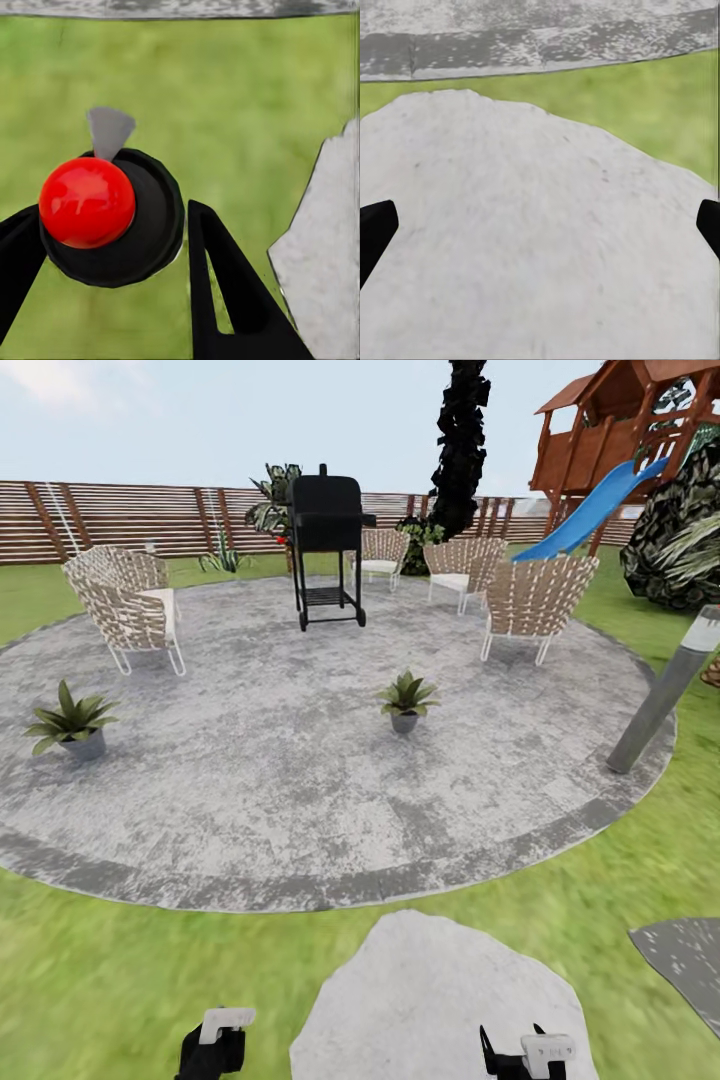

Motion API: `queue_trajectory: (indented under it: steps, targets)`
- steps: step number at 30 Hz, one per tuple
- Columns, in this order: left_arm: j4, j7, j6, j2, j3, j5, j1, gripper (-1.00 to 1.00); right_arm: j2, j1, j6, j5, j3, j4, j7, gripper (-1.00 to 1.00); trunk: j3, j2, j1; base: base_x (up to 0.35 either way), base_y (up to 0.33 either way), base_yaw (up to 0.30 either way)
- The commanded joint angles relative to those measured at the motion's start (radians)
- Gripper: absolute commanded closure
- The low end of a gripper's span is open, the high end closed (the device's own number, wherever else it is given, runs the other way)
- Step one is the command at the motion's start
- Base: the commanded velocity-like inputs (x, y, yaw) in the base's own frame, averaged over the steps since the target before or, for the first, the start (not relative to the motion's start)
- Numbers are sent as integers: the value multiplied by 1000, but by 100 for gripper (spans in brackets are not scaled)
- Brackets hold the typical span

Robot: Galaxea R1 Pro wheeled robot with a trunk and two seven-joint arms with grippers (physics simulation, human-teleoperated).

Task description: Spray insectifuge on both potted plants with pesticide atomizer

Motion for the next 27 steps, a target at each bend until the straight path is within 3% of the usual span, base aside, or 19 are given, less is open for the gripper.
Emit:
queue_trajectory:
  steps: [1, 27]
  targets:
    - [1, 1, -3, 0, -2, 3, -1, 100, 0, -1, -3, 1, 0, 1, 0, -100, -1, 0, 0, 283, -153, 0]
    - [1, 1, -4, 0, -2, 3, -1, 100, 0, -1, -3, 1, 0, 0, 0, -100, -1, 0, 0, 283, -153, 0]
